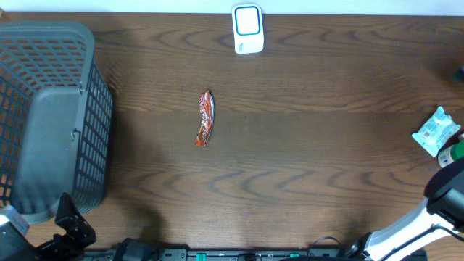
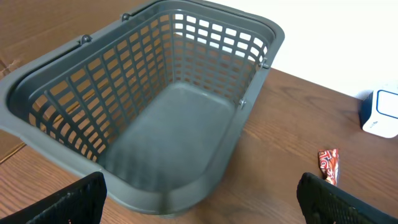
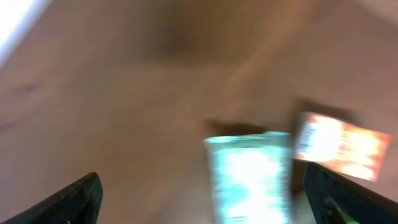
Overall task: Scan the item barcode
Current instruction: 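Carry the orange pack to the right edge and release it, then reach the right gripper to the red chocolate bar and grasp it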
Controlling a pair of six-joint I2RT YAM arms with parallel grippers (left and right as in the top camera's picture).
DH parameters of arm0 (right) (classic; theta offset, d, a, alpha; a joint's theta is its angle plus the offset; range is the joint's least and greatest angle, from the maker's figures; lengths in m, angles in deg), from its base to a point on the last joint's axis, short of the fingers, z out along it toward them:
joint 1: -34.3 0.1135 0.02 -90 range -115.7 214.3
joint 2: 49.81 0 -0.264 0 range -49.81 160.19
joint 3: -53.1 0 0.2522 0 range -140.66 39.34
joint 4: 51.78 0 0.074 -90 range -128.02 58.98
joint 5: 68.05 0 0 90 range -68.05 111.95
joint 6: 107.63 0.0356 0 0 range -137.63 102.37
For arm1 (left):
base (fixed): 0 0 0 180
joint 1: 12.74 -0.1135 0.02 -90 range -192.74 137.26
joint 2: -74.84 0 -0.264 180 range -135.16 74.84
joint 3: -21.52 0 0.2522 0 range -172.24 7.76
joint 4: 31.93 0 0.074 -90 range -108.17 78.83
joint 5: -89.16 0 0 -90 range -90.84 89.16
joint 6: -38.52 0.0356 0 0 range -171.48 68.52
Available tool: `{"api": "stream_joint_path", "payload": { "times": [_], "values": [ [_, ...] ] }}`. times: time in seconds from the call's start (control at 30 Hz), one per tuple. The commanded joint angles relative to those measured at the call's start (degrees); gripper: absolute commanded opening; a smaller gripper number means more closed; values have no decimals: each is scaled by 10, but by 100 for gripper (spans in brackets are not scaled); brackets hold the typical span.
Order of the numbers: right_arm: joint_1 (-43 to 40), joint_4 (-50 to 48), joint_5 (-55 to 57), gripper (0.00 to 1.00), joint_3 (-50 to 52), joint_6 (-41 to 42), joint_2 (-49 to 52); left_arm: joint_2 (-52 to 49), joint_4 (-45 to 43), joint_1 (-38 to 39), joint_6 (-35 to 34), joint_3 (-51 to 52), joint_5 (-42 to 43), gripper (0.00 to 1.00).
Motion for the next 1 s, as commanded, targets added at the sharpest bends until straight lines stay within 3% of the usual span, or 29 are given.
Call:
{"api": "stream_joint_path", "payload": {
  "times": [0.0, 0.1, 0.33, 0.47, 0.6, 0.77, 0.97],
  "values": [
    [80, 30, -196, 96, -26, 6, -31, 0, 0, 0, 5, -3, -3, 98],
    [178, 80, -257, 95, -25, 5, -32, 0, 0, 0, 5, -3, -3, 98],
    [392, 149, -255, 99, 10, -38, -31, 0, 0, 0, 5, -3, -3, 98],
    [509, 144, -190, 99, 54, -37, -26, 0, 0, 0, 5, -3, -3, 98],
    [610, 113, -123, 99, 98, 42, -9, 0, 0, 0, 5, -3, -3, 98],
    [698, 41, -122, 99, 116, 93, 12, 0, 0, 0, 5, -3, -3, 98],
    [750, -32, -124, 99, 116, 134, 68, 0, 0, 0, 5, -3, -3, 98]
  ]
}}
